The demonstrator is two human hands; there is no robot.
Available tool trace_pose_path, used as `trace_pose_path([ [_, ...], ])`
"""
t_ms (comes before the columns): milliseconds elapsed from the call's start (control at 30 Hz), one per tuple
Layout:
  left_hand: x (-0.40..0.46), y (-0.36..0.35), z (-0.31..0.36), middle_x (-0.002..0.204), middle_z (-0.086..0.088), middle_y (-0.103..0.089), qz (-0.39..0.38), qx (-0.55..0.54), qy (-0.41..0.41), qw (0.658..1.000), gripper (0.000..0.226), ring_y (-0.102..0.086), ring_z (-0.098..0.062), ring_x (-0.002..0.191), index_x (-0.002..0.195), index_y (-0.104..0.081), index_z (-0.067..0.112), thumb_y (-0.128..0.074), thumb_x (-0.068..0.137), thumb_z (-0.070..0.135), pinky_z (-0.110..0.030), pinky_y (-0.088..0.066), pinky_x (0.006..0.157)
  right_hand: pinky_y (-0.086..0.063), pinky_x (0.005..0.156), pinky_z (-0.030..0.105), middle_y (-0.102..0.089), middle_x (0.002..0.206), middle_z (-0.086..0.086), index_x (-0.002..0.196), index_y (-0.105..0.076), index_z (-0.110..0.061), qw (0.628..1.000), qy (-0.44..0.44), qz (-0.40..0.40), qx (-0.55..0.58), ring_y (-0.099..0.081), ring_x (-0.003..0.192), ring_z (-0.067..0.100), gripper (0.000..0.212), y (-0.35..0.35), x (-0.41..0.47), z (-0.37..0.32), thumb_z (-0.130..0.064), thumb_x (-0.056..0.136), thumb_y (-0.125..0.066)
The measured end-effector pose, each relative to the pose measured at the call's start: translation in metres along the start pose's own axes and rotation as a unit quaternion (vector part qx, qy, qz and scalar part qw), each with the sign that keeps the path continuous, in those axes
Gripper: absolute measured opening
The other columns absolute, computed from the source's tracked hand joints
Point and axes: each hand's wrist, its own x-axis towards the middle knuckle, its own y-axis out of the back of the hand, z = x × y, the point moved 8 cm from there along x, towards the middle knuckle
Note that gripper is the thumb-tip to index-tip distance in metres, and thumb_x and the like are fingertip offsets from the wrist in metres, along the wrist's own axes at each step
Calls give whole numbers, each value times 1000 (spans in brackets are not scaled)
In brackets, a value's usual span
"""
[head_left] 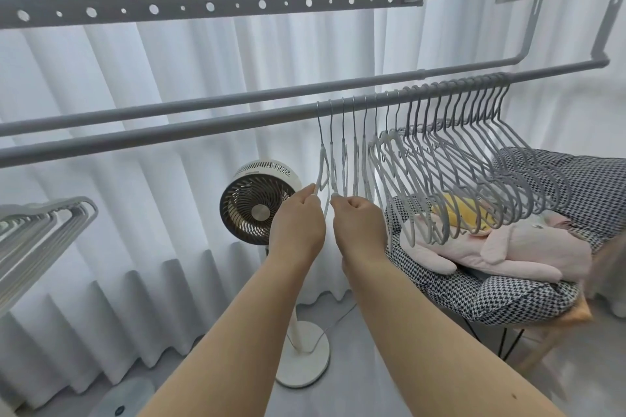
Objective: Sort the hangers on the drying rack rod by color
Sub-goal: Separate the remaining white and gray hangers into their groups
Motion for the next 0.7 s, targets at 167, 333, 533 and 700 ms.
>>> trace_pose_path([
  [167, -1, 2, 1, 144, 5, -52, 2, 5, 3, 1000, 46, -45, -17, 133, 140, -54, 23, -36, 98, 18, -39, -32, 114, -30, 52, 28, -41, 49, -6, 59, -46, -22, 1000, 0, -7, -5, -38, 49, 15, 35, -1, 1, 2, -33, 91, -54],
  [333, -1, 1, 2, 145, 4, -52, 2, 1, -3, 1000, 45, -44, -15, 134, 140, -54, 21, -37, 98, 17, -36, -31, 115, -32, 56, 28, -43, 50, -7, 58, -47, -21, 1000, 5, -2, -6, -39, 50, 15, 34, 0, 3, 2, -33, 89, -55],
  [533, -2, -1, 5, 145, 5, -52, -3, 7, -8, 1000, 45, -44, -15, 134, 140, -54, 21, -36, 99, 17, -34, -31, 114, -31, 54, 28, -41, 49, -8, 57, -45, -22, 1000, 2, -4, 6, -37, 49, 15, 35, 1, 4, 4, -31, 89, -55],
  [700, -1, 0, 2, 146, 5, -51, -2, 15, 1, 1000, 45, -43, -15, 135, 141, -52, 22, -36, 99, 18, -38, -31, 115, -35, 58, 28, -46, 52, -6, 60, -49, -21, 1000, 2, -11, -1, -42, 52, 17, 31, -2, 7, 6, -33, 88, -55],
])
